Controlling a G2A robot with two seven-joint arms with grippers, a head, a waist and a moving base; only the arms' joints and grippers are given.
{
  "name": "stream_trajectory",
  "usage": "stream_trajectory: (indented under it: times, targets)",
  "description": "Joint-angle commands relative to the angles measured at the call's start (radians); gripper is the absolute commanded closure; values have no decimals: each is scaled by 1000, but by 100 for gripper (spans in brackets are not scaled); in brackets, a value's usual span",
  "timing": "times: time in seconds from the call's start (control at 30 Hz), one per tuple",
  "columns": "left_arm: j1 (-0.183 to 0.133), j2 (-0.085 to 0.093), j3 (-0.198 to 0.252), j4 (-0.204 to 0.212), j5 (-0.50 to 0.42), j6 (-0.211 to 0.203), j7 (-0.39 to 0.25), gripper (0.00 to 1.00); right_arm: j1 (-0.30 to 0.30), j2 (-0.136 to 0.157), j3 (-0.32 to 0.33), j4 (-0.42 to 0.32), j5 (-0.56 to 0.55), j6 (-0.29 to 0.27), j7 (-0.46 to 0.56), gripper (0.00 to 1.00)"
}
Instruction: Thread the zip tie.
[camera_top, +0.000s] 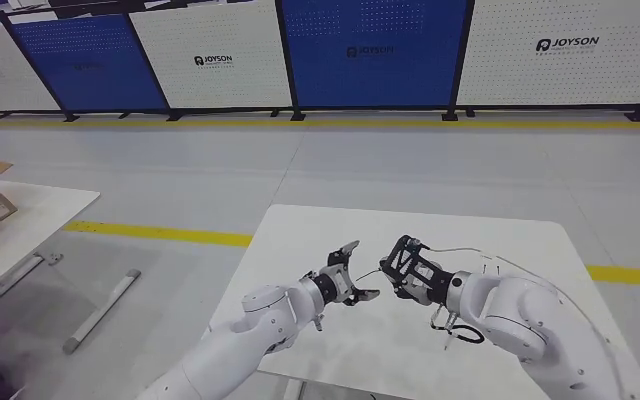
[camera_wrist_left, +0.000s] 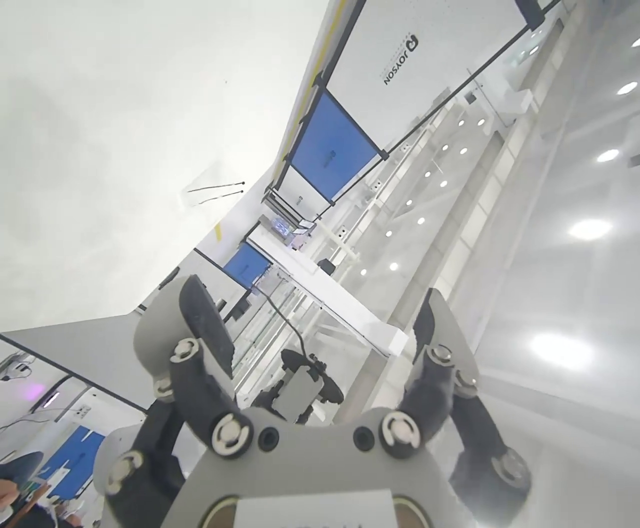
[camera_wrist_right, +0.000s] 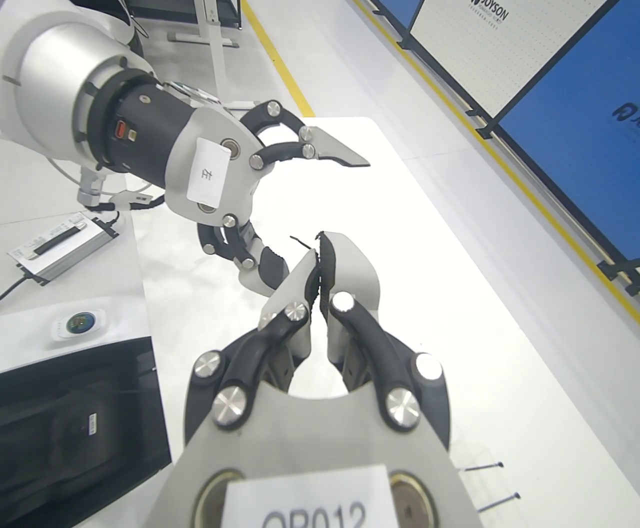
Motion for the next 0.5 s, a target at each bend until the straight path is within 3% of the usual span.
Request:
stream_trajectory:
  times: [0.0,0.03,0.17,0.33,0.37,0.47]
  targets:
    - [7,0,-8,-1,-19,24,-23,59,0,0,0,0,0,0,0,100]
    - [10,0,-13,-3,-21,29,-29,59,0,0,0,0,0,0,0,100]
    - [24,4,-23,-9,-14,43,-47,75,0,0,0,0,0,0,0,100]
    - [29,6,-24,-13,-14,43,-52,77,0,0,0,0,0,0,0,100]
    - [29,7,-24,-14,-14,43,-54,82,0,0,0,0,0,0,0,100]
    - [30,10,-22,-14,-14,43,-61,85,0,0,0,0,0,0,0,100]
